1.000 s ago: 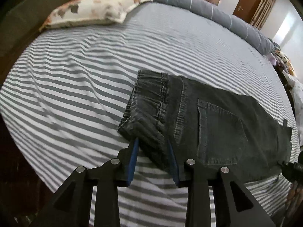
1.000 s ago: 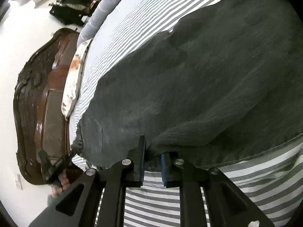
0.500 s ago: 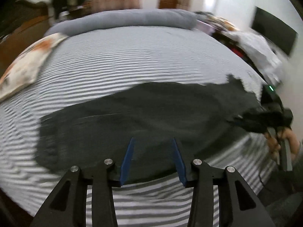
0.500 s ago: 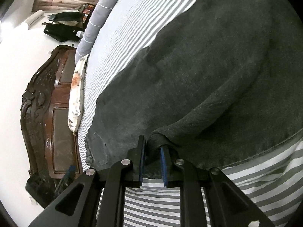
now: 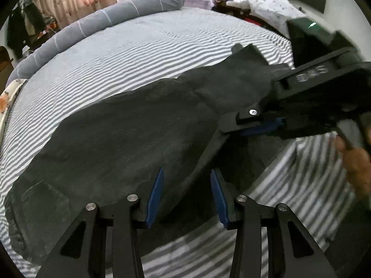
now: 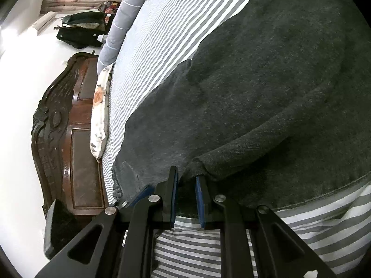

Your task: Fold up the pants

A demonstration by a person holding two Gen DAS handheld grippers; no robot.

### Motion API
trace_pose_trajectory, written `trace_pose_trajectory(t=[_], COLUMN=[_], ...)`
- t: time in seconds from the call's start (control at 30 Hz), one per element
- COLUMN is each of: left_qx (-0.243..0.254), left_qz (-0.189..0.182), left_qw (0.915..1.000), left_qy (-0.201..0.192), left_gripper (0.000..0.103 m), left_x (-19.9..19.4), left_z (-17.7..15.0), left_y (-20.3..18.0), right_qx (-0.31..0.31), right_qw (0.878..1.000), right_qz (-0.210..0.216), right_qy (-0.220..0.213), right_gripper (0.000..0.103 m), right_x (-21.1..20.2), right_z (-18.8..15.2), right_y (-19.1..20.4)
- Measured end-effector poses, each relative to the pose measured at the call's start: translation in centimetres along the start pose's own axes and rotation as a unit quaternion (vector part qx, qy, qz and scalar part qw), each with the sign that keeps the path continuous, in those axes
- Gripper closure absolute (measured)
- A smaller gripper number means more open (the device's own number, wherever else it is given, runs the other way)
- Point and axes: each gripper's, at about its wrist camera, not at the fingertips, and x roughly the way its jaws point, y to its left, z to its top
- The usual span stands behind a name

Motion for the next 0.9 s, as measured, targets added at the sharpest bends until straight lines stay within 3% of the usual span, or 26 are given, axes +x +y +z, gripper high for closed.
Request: trace_pose_trajectory(t=[0.07, 0.17, 0.2, 0.27, 0.3, 0.43, 0.63, 0.8, 0.83, 0.9], left_qx=[0.001, 0.001, -0.002, -0.004, -0.003, -0.011, -0.024, -0.037, -0.038, -0.037], left_qz=[0.004, 0.001, 0.001, -0.002, -0.002, -0.008, -0.012, -0.018, -0.019, -0.018], left_qw=[0.9999, 0.9999, 0.9998, 0.9998, 0.9998, 0.9999, 0.9996, 0.9992, 0.9991, 0.9991], left_qy=[0.009, 0.017, 0.021, 0.02, 0.017, 0.01, -0.005, -0.006, -0.006, -0.006], left_gripper=[0.061, 0.091, 0.095, 0.098, 0.098, 0.098, 0.098, 0.098, 0.098, 0.098], left_x=[1.4, 2.8, 3.2, 3.5, 3.5, 3.3, 1.9, 1.5, 1.6, 1.5], left_z=[0.6, 1.1, 1.3, 1.4, 1.5, 1.5, 1.5, 1.6, 1.6, 1.6], left_y=[-0.4, -0.8, -0.8, -0.9, -0.9, -0.6, -0.3, 0.3, 0.3, 0.4], right_qx=[0.002, 0.0, -0.001, -0.003, -0.003, 0.021, 0.072, 0.088, 0.09, 0.091], right_qw=[1.0, 1.0, 1.0, 1.0, 1.0, 0.997, 0.983, 0.98, 0.98, 0.981], right_qz=[0.004, 0.012, 0.007, -0.005, -0.012, -0.025, -0.061, -0.077, -0.076, -0.066], right_qy=[0.0, -0.001, -0.003, -0.014, -0.029, -0.071, -0.155, -0.161, -0.16, -0.161], right_gripper=[0.087, 0.085, 0.079, 0.054, 0.053, 0.053, 0.053, 0.053, 0.057, 0.077], right_x=[-0.2, -0.6, -1.0, -1.9, -2.9, -6.5, -11.6, -11.9, -11.8, -11.7], right_z=[0.1, 0.5, 0.7, 1.0, 1.4, 3.5, 8.6, 11.6, 11.8, 12.5], right_y=[-0.2, -0.5, -0.7, -1.2, -1.7, -4.3, -8.8, -10.8, -11.0, -11.2])
